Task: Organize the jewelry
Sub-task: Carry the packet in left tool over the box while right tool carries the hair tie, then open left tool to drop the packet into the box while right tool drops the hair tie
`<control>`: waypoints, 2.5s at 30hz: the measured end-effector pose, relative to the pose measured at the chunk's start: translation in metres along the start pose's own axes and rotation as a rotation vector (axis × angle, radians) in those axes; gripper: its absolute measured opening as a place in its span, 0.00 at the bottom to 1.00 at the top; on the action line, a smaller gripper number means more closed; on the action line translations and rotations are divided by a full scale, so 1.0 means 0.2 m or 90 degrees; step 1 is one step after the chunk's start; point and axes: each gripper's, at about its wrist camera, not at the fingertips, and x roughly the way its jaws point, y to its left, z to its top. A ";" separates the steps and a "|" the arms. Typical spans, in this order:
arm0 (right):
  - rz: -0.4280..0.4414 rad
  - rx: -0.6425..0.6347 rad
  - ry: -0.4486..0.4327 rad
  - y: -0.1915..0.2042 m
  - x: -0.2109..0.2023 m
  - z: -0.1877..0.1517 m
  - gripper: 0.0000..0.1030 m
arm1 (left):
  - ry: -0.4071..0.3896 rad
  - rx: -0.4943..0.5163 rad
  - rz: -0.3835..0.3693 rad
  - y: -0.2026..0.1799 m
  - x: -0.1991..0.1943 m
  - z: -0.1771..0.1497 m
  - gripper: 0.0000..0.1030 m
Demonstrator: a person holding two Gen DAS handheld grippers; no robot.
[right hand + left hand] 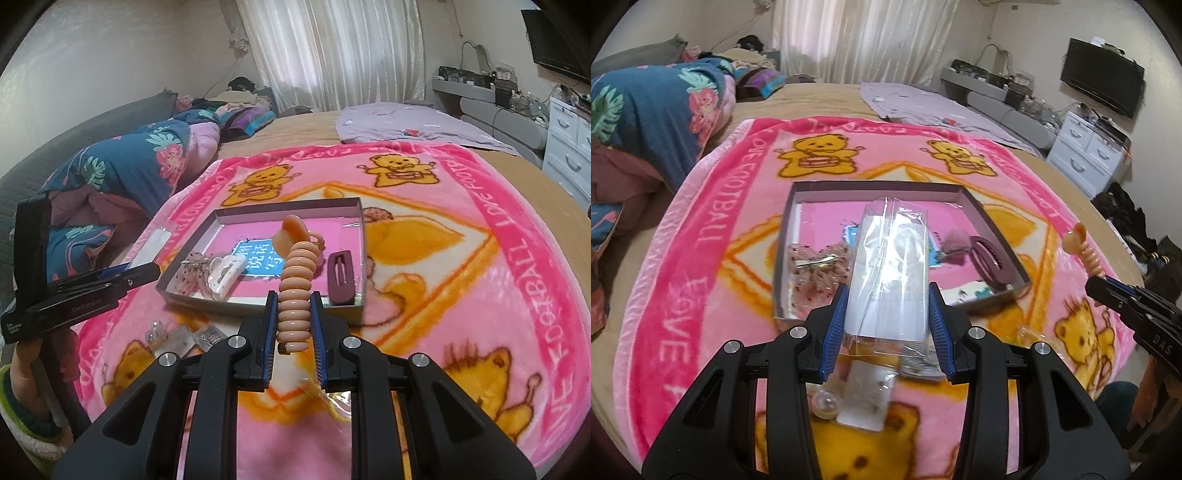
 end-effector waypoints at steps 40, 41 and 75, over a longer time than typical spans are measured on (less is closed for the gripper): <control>0.019 -0.048 0.093 0.11 0.61 0.18 0.16 | 0.055 -0.003 0.061 0.22 0.43 0.21 0.33; 0.020 -0.051 0.100 0.11 0.64 0.18 0.16 | 0.057 -0.002 0.061 0.22 0.44 0.21 0.33; 0.022 -0.005 0.002 0.00 0.28 0.14 0.63 | -0.022 -0.035 0.039 0.20 0.02 0.18 0.83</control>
